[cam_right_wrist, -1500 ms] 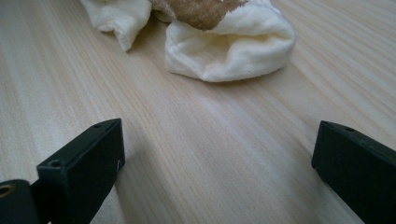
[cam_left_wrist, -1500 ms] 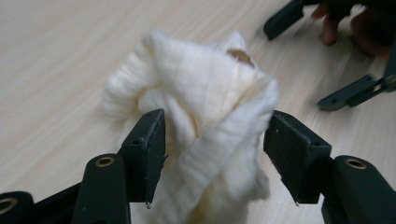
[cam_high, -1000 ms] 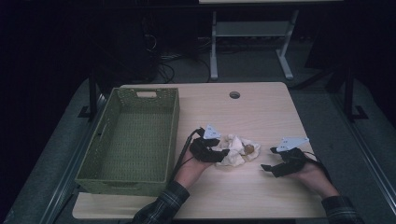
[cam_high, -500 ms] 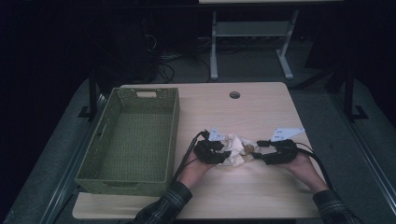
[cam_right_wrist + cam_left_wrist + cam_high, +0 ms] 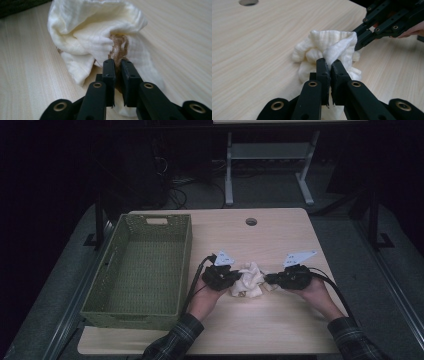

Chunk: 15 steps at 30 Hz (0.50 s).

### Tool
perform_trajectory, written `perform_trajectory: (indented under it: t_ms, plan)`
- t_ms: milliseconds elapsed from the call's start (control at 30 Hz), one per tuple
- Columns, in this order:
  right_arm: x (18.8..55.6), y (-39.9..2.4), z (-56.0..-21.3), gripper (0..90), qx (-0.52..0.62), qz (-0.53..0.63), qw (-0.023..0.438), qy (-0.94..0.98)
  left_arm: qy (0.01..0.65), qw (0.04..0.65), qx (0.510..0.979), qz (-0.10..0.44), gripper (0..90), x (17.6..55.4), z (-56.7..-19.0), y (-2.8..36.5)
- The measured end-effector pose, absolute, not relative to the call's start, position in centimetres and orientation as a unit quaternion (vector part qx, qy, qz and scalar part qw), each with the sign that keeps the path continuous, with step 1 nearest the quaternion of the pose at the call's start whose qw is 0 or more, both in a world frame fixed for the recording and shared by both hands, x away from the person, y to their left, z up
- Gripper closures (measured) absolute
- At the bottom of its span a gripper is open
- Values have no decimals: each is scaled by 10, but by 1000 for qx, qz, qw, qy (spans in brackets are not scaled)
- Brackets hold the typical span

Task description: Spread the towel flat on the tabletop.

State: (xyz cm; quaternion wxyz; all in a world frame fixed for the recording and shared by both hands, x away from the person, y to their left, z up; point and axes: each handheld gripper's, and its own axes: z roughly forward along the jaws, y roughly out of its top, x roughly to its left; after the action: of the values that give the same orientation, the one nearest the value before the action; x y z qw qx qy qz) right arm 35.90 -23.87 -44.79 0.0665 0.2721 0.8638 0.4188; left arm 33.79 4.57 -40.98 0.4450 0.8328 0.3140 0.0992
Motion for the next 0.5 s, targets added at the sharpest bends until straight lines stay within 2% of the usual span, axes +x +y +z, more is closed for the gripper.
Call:
perform_trajectory:
  t_ms: [267, 500]
  plan:
    - [358, -266, -428, 849, 298, 442, 95, 841, 343, 456, 812, 124, 858, 343, -396, 56]
    - [363, -290, -428, 849, 327, 437, 103, 831, 372, 436, 807, 140, 858, 355, -401, 57]
